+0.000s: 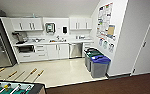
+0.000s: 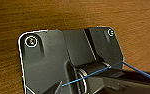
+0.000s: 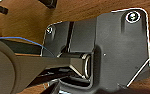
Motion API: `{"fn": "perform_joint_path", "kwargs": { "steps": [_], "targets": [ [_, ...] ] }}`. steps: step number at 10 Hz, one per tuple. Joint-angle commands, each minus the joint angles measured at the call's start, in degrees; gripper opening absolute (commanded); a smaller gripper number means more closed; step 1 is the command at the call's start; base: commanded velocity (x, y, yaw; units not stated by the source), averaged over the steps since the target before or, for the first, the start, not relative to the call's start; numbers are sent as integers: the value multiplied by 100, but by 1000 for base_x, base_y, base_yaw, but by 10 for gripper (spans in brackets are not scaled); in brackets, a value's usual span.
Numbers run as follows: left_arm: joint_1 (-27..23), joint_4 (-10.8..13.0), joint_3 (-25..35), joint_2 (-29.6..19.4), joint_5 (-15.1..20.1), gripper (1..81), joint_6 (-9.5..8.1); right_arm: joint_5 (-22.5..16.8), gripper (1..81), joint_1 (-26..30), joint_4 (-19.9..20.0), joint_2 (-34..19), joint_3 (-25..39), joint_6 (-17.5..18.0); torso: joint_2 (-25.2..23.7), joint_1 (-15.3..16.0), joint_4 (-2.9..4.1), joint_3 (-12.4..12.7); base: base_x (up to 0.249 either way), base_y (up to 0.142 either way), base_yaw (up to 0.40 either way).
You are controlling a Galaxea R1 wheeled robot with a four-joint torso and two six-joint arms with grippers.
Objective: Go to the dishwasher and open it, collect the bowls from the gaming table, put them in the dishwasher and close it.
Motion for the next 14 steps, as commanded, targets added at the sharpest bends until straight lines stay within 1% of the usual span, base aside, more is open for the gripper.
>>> {"fn": "perform_joint_path", "kwargs": {
  "steps": [1,14],
  "targets": [
    [-279,31,60,-122,318,811,27,-270,811,220,-63,-115,78,-22,0,0,0,0,137,0,0],
    [-279,31,60,-131,318,811,27,-270,811,220,-72,-115,69,-22,0,0,0,0,137,0,0]
  ]
}}
